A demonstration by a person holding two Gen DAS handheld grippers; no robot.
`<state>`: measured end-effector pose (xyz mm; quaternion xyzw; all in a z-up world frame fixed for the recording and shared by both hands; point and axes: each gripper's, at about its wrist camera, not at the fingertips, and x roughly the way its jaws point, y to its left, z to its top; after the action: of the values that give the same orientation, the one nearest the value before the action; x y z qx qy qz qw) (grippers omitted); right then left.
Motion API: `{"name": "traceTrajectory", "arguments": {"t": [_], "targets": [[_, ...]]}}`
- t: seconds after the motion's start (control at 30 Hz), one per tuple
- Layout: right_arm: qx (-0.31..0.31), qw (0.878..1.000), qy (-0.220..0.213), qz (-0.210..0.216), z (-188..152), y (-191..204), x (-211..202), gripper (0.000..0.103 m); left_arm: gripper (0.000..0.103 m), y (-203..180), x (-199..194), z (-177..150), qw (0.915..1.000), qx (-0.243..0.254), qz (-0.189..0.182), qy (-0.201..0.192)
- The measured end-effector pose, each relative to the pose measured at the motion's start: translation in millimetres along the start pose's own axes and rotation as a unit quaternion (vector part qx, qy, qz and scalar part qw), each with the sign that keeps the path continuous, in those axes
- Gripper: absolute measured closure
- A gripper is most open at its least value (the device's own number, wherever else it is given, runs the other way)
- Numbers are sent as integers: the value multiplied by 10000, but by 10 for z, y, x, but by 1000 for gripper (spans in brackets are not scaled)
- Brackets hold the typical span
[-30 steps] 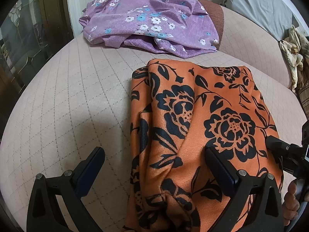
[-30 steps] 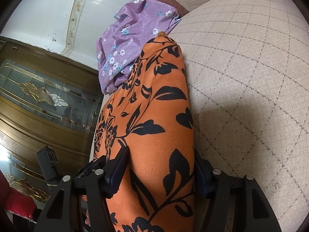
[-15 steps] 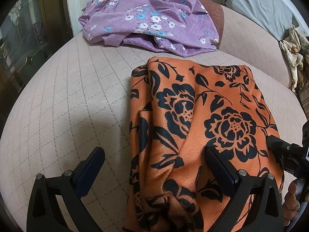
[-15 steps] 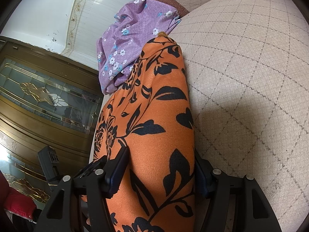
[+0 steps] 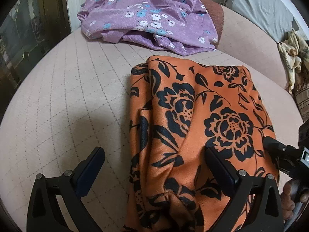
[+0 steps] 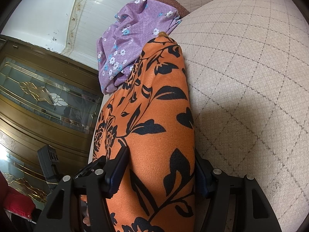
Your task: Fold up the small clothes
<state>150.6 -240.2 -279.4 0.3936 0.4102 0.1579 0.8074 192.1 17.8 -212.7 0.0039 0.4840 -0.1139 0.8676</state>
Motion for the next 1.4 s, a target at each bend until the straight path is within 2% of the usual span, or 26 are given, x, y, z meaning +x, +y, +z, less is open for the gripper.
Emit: {"name": "traceTrajectory", "arguments": {"t": [0.13, 0.37, 0.53, 0.7, 0.77, 0.87, 0.9, 0.93, 1.0, 1.07, 1.2, 1.33, 1.4], "targets": [[-2, 10000, -10, 3, -9, 4, -5, 37, 0, 43, 1, 2, 9998, -80, -168, 38], [48, 10000, 8, 0, -31, 11, -30, 36, 0, 126, 10, 9, 9998, -144, -136, 41], [22, 10000, 5, -9, -39, 34, -28, 32, 0, 124, 130, -8, 9972, -213, -590, 399], [-95, 9999, -42, -57, -56, 75, -13, 31, 0, 104, 139, -29, 9959, -240, -780, 393], [-187, 9997, -70, -114, -70, 97, -11, 37, 2, 87, 128, -49, 9955, -212, -868, 330], [-383, 9987, -149, -303, -97, 149, -10, 51, 27, 17, 105, -64, 9933, -126, -1119, 243], [-462, 9982, -181, -344, -105, 177, -16, 55, 33, -3, 96, -64, 9938, -124, -1085, 191], [-559, 9974, -220, -388, -113, 215, -25, 57, 36, -16, 76, -75, 9945, -82, -1034, 106], [-666, 9964, -288, -443, -118, 262, -45, 62, 56, 9, 24, -90, 9944, -94, -1049, -20], [-773, 9951, -378, -493, -132, 314, -88, 63, 65, 34, -20, -94, 9942, -131, -1056, -145], [-1048, 9915, -560, -523, -166, 461, -220, 65, 70, -26, -157, -130, 9950, 10, -962, -279], [-1328, 9859, -801, -628, -217, 586, -456, 65, 71, -232, -354, -222, 9932, 218, -1084, -369], [-1273, 9857, -922, -602, -229, 575, -668, 66, 71, -367, -468, -300, 9918, 379, -1135, -452]]}}
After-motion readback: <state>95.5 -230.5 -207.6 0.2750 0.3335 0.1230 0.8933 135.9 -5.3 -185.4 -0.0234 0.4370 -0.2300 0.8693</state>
